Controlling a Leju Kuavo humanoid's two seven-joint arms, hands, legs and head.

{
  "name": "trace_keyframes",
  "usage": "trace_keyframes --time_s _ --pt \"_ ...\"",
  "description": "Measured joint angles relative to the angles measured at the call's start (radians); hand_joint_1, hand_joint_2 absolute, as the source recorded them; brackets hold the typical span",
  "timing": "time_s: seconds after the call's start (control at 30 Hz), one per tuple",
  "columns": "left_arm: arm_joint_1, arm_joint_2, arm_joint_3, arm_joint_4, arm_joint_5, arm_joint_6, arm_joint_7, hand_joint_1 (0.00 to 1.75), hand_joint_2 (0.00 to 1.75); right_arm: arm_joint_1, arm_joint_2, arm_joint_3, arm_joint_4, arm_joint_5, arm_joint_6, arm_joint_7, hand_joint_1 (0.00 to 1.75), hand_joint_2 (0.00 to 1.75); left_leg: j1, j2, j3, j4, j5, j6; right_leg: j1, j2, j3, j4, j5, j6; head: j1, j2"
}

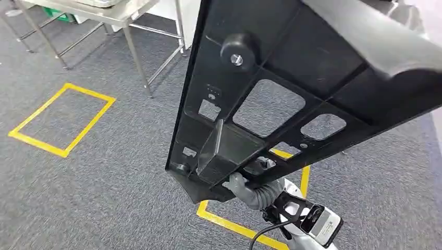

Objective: Take the parts from the cabinet and place them on the table.

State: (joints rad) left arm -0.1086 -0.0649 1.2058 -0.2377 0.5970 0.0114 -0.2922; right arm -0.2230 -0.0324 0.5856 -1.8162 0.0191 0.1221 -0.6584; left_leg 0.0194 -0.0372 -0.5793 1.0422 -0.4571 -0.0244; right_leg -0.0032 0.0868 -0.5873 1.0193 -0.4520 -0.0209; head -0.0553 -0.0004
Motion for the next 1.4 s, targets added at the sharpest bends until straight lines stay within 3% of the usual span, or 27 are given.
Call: trace_keyframes --time_s 0.03,0.13,0.17,0.2,0.23,0.27,0.33,0.37,0.43,0.5,0.53,0.57,0.67,0.7,0.73,0.77,0.83,0.87,0.93,1.0,1.03,1.17,1.2,1.27,1.3,1.37,1.4 --pt "-0.001 0.0 0.0 0.0 0.0 0.003 0.001 0.0 1.75 -0.001 0.0 0.0 0.002 0.0 0.001 -0.001 1.75 1.75 0.0 -0.024 0.01 -0.022 -0.019 0.004 0.006 0.008 -0.006 0.008 -0.003 0.006 0.0 0.0" --pt "-0.006 0.0 0.0 0.0 0.0 0.008 0.005 0.0 1.75 0.0 0.002 0.0 0.005 -0.001 0.004 -0.001 1.75 1.75 -0.009 -0.005 0.012 -0.02 -0.015 0.019 -0.004 0.031 -0.011 0.0 0.003 0.025 0.0 0.0" --pt "-0.007 -0.001 0.0 0.0 0.0 0.008 0.005 0.0 1.75 0.0 0.002 0.0 0.005 -0.001 0.004 -0.001 1.75 1.75 0.001 0.004 0.016 -0.031 -0.01 0.028 0.002 0.04 -0.011 0.0 0.002 0.032 0.0 0.0" --pt "-0.008 -0.003 0.0 0.0 0.0 0.007 0.006 0.0 1.75 0.001 0.002 0.0 0.005 -0.001 0.004 -0.001 1.75 1.75 0.002 0.018 0.02 -0.037 -0.006 0.033 0.0 0.005 -0.012 0.013 -0.007 0.034 0.0 0.0" --pt "-0.007 -0.003 0.0 0.0 0.0 0.005 0.006 0.0 1.75 -0.004 0.002 0.0 0.005 -0.001 0.005 -0.001 1.75 1.75 0.002 0.025 0.021 -0.039 -0.006 0.039 0.003 -0.039 -0.034 0.055 -0.038 0.038 0.0 0.0" --pt "-0.005 -0.003 0.0 0.0 0.0 0.0 0.006 0.0 1.75 -0.005 0.002 0.0 0.006 -0.001 0.005 -0.002 1.75 1.75 0.0 0.036 0.021 -0.039 -0.007 0.042 0.0 -0.061 -0.07 0.125 -0.075 0.042 0.0 0.0" --pt "-0.001 -0.003 0.001 0.0 0.0 -0.007 0.007 0.0 1.75 -0.004 0.002 0.0 0.011 -0.001 0.006 -0.002 1.75 1.75 -0.001 0.059 0.021 -0.038 -0.011 0.044 -0.005 -0.077 -0.152 0.281 -0.134 0.049 0.0 0.0" --pt "-0.001 -0.003 0.003 0.0 0.0 -0.01 0.007 0.0 1.75 -0.003 0.002 0.0 0.016 -0.001 0.006 -0.001 1.75 1.75 -0.001 0.07 0.021 -0.038 -0.012 0.043 -0.008 -0.078 -0.172 0.313 -0.133 0.052 0.0 0.0" --pt "-0.003 -0.003 0.005 0.0 0.0 -0.013 0.008 0.0 1.75 -0.003 0.002 0.0 0.021 -0.001 0.006 -0.001 1.75 1.75 -0.001 0.09 0.028 -0.037 -0.018 0.039 -0.012 -0.086 -0.132 0.228 -0.065 0.053 0.0 0.0" --pt "-0.003 -0.003 0.006 0.0 0.0 -0.019 0.008 0.0 1.75 -0.004 0.002 0.0 0.022 -0.002 0.008 -0.002 1.75 1.75 -0.001 0.106 0.041 -0.037 -0.026 0.032 -0.011 -0.118 -0.035 0.045 0.019 0.046 0.0 0.0" --pt "-0.004 -0.004 0.006 0.0 0.0 -0.025 0.008 0.0 1.75 -0.005 0.002 0.0 0.022 -0.002 0.008 -0.002 1.75 1.75 -0.002 0.114 0.045 -0.04 -0.029 0.026 -0.001 -0.164 -0.016 0.005 0.001 0.035 0.0 0.0" --pt "-0.006 -0.004 0.007 0.0 0.0 -0.028 0.008 0.0 1.75 -0.007 0.002 0.0 0.023 -0.002 0.008 -0.002 1.75 1.75 -0.012 0.12 0.045 -0.035 -0.033 0.019 0.002 -0.17 -0.017 -0.004 0.011 0.031 0.0 0.0" --pt "-0.006 -0.004 0.01 0.0 0.0 -0.034 0.009 0.0 1.75 -0.01 0.002 0.0 0.027 -0.003 0.015 -0.002 1.75 1.75 -0.009 0.152 0.057 -0.043 -0.038 0.002 0.007 -0.13 -0.021 -0.001 0.009 0.018 0.0 0.0" --pt "-0.008 -0.004 0.011 0.0 0.0 -0.035 0.008 0.0 1.75 -0.009 0.003 0.0 0.027 -0.003 0.016 -0.002 1.75 1.75 -0.007 0.136 0.057 -0.038 -0.046 -0.007 -0.002 -0.12 -0.013 -0.009 0.014 0.012 0.0 0.0" --pt "-0.01 -0.004 0.013 0.0 0.0 -0.037 0.009 0.0 1.75 -0.013 0.005 -0.001 0.028 -0.003 0.018 -0.002 1.75 1.75 -0.003 0.093 0.047 -0.008 -0.07 -0.008 -0.004 -0.109 -0.011 -0.011 0.013 0.006 0.0 0.0" --pt "-0.009 -0.005 0.015 0.0 0.0 -0.037 0.01 0.0 1.75 -0.016 0.008 -0.001 0.029 -0.003 0.018 -0.003 1.75 1.75 -0.002 0.069 0.013 0.063 -0.109 -0.008 -0.004 -0.1 -0.011 -0.011 0.014 0.001 0.0 0.0" --pt "-0.002 -0.005 0.017 0.0 0.0 -0.037 0.011 0.0 1.75 -0.015 0.008 -0.001 0.033 -0.004 0.021 -0.002 1.75 1.75 -0.002 0.05 -0.073 0.231 -0.177 -0.01 0.0 -0.075 -0.012 -0.01 0.012 -0.005 0.0 0.0" --pt "0.002 -0.005 0.018 0.0 0.0 -0.037 0.011 0.0 1.75 -0.014 0.008 -0.001 0.037 -0.004 0.021 -0.003 1.75 1.75 -0.002 0.047 -0.102 0.281 -0.182 -0.009 0.002 -0.061 -0.011 -0.009 0.011 -0.006 0.0 0.0" --pt "0.002 -0.005 0.023 0.0 0.0 -0.037 0.013 0.0 1.75 -0.014 0.008 -0.001 0.042 -0.004 0.021 -0.002 1.75 1.75 -0.002 0.046 -0.089 0.227 -0.121 -0.005 0.002 -0.033 -0.01 -0.005 0.011 -0.006 0.0 0.0" --pt "-0.001 -0.005 0.024 0.0 0.0 -0.037 0.014 0.0 1.75 -0.014 0.008 -0.001 0.043 -0.004 0.021 -0.003 1.75 1.75 -0.002 0.022 -0.013 0.046 -0.02 0.004 0.002 -0.009 -0.009 0.002 0.008 -0.001 0.0 0.0" --pt "-0.002 -0.003 0.024 0.0 0.0 -0.037 0.014 0.0 1.75 -0.014 0.009 -0.001 0.043 -0.005 0.021 -0.003 1.75 1.75 -0.002 -0.019 0.009 -0.005 -0.019 0.012 0.0 -0.002 -0.011 0.005 0.006 0.002 0.0 0.0" --pt "-0.005 -0.002 0.025 0.0 0.0 -0.035 0.016 0.0 1.75 -0.014 0.01 -0.001 0.045 -0.006 0.022 -0.003 1.75 1.75 -0.01 0.002 0.016 -0.023 -0.017 0.027 -0.004 0.034 -0.021 0.0 0.014 0.03 0.0 0.0" --pt "-0.008 -0.008 0.025 0.001 0.0 -0.036 0.016 0.0 1.75 -0.015 0.01 -0.001 0.045 -0.005 0.022 -0.003 1.75 1.75 0.004 0.016 0.021 -0.037 -0.009 0.035 0.002 0.033 -0.02 0.002 0.012 0.035 0.0 0.0" --pt "-0.01 -0.005 0.025 0.0 0.0 -0.039 0.016 0.0 1.75 -0.02 0.01 -0.001 0.045 -0.006 0.022 -0.005 1.75 1.75 0.003 0.032 0.026 -0.043 -0.007 0.046 0.003 -0.049 -0.053 0.073 -0.038 0.044 0.0 0.0" --pt "-0.007 -0.005 0.025 0.0 0.0 -0.04 0.016 0.0 1.75 -0.02 0.01 -0.001 0.045 -0.007 0.021 -0.005 1.75 1.75 0.0 0.042 0.026 -0.043 -0.007 0.046 -0.002 -0.068 -0.094 0.156 -0.079 0.049 0.0 0.0" --pt "-0.003 -0.005 0.025 0.0 0.0 -0.04 0.016 0.0 1.75 -0.017 0.009 -0.001 0.047 -0.008 0.021 -0.007 1.75 1.75 -0.001 0.067 0.025 -0.042 -0.01 0.047 -0.007 -0.077 -0.165 0.291 -0.123 0.057 0.0 0.0" --pt "-0.003 -0.005 0.025 0.0 0.0 -0.042 0.016 0.0 1.75 -0.015 0.009 -0.001 0.049 -0.008 0.021 -0.008 1.75 1.75 -0.001 0.077 0.026 -0.042 -0.011 0.046 -0.011 -0.079 -0.17 0.297 -0.111 0.059 0.0 0.0"
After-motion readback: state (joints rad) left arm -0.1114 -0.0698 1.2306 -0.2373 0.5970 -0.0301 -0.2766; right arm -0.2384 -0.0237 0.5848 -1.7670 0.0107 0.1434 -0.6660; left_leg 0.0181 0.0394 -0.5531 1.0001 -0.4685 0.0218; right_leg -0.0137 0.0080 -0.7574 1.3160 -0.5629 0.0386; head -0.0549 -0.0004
